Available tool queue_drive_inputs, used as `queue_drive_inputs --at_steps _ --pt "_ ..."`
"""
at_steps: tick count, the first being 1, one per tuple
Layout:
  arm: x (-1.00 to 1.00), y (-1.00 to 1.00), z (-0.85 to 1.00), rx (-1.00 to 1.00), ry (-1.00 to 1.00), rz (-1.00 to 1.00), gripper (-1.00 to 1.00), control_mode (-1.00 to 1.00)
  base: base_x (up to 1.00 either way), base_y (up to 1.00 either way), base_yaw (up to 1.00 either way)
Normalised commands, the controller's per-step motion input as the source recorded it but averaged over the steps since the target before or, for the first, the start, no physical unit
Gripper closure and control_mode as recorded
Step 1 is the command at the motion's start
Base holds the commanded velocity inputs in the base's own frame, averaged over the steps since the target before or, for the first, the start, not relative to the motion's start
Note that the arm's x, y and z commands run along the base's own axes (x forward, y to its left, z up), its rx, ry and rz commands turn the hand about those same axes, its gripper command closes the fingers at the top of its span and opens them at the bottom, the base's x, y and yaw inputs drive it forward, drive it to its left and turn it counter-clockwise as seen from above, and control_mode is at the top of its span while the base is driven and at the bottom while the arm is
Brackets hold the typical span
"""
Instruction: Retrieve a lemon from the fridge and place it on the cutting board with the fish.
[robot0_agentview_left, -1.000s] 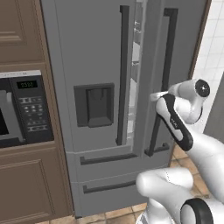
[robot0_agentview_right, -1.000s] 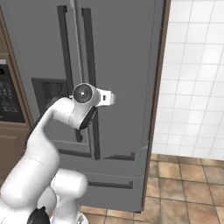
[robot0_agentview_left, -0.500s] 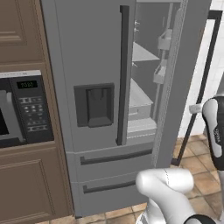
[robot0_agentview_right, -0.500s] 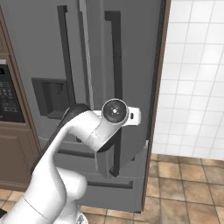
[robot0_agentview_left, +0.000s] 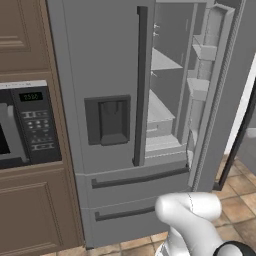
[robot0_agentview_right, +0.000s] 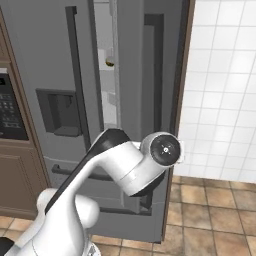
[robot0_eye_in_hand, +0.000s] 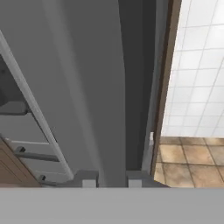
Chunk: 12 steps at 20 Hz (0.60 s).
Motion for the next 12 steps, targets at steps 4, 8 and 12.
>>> queue_drive_inputs --at_steps 4,8,12 --pt "-0.39 -0.02 0.16 -0.02 0.00 -0.01 -1.00 -1.00 0.00 0.00 0.00" --pt "-0.38 0.15 0.47 -0.11 0.00 -0.10 -1.00 -1.00 0.00 0.00 0.00" --pt "-0.34 0.55 0.14 -0.16 0.05 -0.30 -1.00 -1.00 0.00 0.00 0.00"
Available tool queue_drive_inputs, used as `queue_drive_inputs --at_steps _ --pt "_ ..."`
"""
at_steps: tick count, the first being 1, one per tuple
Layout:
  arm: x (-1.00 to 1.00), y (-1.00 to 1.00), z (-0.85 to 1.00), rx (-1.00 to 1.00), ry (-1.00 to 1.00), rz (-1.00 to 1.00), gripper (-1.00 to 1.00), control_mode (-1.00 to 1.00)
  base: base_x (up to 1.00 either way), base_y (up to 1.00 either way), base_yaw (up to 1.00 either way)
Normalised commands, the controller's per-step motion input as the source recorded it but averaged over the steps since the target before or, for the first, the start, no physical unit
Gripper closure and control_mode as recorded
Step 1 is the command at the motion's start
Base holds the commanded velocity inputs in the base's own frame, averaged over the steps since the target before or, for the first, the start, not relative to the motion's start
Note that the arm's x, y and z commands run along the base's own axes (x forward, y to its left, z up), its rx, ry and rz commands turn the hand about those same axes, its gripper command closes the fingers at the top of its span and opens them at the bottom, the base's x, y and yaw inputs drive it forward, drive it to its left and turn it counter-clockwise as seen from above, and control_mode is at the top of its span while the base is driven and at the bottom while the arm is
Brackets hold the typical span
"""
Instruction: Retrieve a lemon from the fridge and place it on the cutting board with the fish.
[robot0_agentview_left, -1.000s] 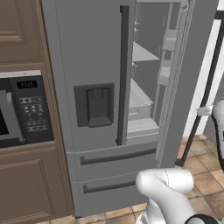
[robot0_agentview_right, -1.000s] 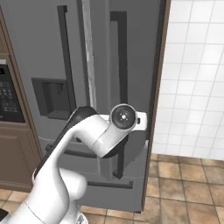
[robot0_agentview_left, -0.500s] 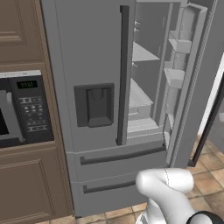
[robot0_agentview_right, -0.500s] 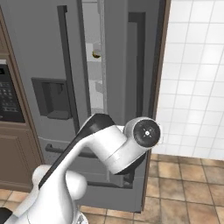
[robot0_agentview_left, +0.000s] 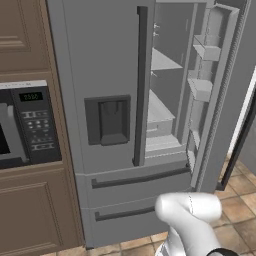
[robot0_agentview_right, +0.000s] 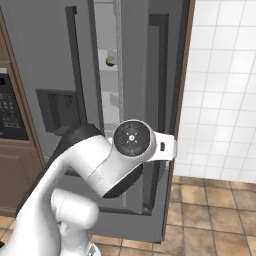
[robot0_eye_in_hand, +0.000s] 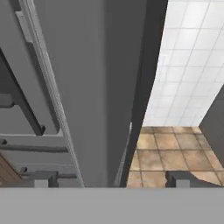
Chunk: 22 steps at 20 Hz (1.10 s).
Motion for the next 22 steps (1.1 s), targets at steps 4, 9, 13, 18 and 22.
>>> queue_drive_inputs --at_steps 4,9,13,18,22 --pt "-0.34 0.76 0.04 -0.27 0.15 -0.32 -1.00 -1.00 0.00 0.00 0.00" --pt "-0.01 1.00 0.00 -0.45 0.31 -0.15 -1.00 -1.00 0.00 0.00 0.00" --pt "0.20 0.96 0.00 -0.46 0.44 -0.06 -1.00 -1.00 0.00 0.00 0.00" --pt "0.40 0.76 -0.34 -0.34 0.37 -0.06 -1.00 -1.00 0.00 0.00 0.00" --pt "0.27 0.08 -0.09 -0.04 0.07 0.00 -1.00 -1.00 0.00 0.00 0.00"
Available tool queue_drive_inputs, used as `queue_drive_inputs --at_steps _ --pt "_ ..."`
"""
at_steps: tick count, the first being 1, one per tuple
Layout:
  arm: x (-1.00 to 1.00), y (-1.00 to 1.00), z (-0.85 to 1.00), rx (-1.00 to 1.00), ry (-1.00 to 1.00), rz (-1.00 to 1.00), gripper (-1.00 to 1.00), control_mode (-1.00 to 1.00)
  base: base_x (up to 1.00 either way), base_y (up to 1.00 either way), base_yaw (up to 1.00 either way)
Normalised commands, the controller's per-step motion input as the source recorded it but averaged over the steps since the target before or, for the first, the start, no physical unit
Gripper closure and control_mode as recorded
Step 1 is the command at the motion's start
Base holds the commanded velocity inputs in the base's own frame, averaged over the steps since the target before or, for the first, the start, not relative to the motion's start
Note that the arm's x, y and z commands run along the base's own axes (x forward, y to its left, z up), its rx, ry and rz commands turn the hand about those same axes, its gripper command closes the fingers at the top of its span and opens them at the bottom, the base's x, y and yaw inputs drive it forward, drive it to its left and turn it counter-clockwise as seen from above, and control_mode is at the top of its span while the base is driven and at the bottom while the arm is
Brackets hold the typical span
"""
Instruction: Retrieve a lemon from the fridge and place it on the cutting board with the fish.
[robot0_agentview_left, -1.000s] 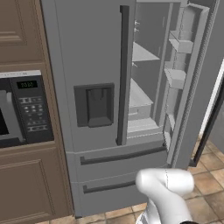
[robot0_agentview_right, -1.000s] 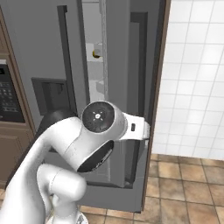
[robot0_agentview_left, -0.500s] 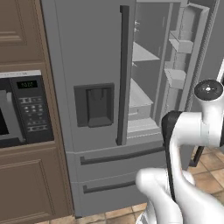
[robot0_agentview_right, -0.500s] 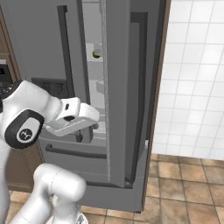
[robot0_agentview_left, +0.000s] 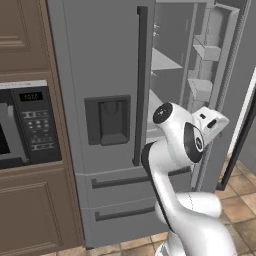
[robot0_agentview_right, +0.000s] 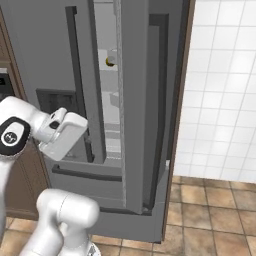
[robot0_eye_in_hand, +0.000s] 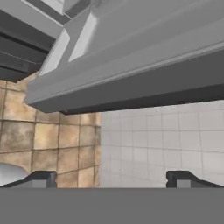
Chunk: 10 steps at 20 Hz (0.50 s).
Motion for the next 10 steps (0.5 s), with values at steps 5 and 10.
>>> queue_drive_inputs --at_steps 5,10 --pt "0.91 -0.01 -0.29 0.00 -0.03 0.05 -1.00 -1.00 0.00 0.00 0.00" --pt "0.98 0.00 -0.46 -0.01 0.00 0.08 -1.00 -1.00 0.00 0.00 0.00"
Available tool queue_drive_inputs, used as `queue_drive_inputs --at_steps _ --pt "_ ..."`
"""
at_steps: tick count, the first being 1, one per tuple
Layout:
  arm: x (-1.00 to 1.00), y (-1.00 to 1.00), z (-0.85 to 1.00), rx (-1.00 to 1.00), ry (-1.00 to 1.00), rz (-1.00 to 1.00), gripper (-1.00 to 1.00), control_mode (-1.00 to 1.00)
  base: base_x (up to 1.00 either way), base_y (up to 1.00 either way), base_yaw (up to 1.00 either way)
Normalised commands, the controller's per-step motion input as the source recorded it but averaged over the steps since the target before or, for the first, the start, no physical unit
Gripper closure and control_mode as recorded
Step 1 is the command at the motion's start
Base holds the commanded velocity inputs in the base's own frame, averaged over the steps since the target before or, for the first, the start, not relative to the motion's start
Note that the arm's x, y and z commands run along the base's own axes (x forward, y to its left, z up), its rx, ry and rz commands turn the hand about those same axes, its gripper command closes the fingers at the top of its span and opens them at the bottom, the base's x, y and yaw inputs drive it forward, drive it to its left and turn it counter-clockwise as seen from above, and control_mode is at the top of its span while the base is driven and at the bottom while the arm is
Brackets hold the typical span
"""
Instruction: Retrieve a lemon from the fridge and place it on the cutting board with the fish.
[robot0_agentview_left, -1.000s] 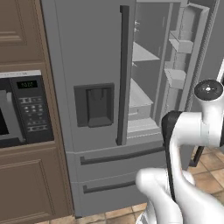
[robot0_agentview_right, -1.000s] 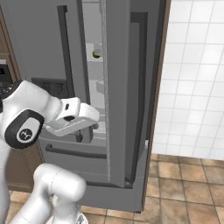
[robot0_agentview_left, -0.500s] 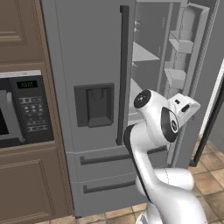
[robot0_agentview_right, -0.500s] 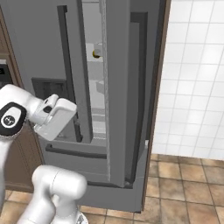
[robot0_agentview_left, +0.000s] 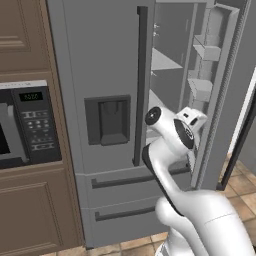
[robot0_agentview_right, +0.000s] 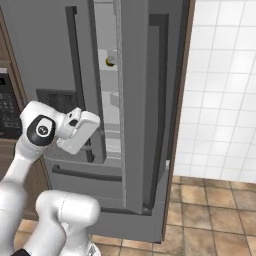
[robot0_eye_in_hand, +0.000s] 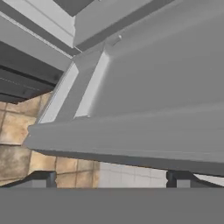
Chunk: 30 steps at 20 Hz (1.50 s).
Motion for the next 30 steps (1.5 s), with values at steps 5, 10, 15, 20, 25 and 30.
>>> queue_drive_inputs --at_steps 5,10,15,20,25,30 --pt "0.81 -0.23 -0.15 0.00 -0.04 0.10 -1.00 -1.00 0.00 0.00 0.00" --pt "0.12 -0.58 -0.23 0.00 0.00 0.01 -1.00 -1.00 0.00 0.00 0.00" --pt "0.00 -0.76 -0.26 0.00 0.00 0.00 -1.00 -1.00 0.00 0.00 0.00" --pt "0.00 -0.98 -0.26 0.00 -0.01 -0.03 -1.00 -1.00 0.00 0.00 0.00" --pt "0.04 -1.00 -0.35 -0.02 -0.01 -0.06 -1.00 -1.00 0.00 0.00 0.00" --pt "0.09 -0.51 -0.05 -0.01 -0.19 0.00 -1.00 -1.00 0.00 0.00 0.00"
